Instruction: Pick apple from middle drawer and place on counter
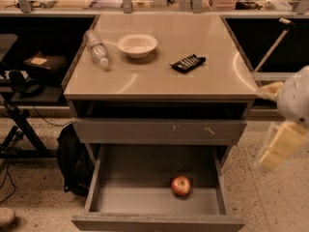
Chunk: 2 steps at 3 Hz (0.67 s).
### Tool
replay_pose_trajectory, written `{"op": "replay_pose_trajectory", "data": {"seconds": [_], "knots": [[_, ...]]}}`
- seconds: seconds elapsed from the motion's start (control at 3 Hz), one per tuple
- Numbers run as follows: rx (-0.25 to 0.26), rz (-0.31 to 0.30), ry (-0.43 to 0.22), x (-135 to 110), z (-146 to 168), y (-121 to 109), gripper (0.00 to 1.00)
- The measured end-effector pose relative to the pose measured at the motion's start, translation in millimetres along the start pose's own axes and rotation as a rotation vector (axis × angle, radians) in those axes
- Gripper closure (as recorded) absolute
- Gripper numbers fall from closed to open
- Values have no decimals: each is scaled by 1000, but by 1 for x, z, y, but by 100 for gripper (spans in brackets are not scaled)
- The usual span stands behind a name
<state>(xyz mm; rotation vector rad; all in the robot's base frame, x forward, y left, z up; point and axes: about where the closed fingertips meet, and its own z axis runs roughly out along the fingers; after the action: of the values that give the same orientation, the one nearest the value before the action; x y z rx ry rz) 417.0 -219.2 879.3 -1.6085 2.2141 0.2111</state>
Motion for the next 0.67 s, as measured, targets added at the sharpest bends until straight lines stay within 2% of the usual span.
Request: {"op": "replay_pose_trajectory", "data": {"seconds": [0.33, 0.67], "knots": [[-66, 68, -134, 38, 70, 33, 0], [-100, 119, -169, 66, 145, 41, 0]]}}
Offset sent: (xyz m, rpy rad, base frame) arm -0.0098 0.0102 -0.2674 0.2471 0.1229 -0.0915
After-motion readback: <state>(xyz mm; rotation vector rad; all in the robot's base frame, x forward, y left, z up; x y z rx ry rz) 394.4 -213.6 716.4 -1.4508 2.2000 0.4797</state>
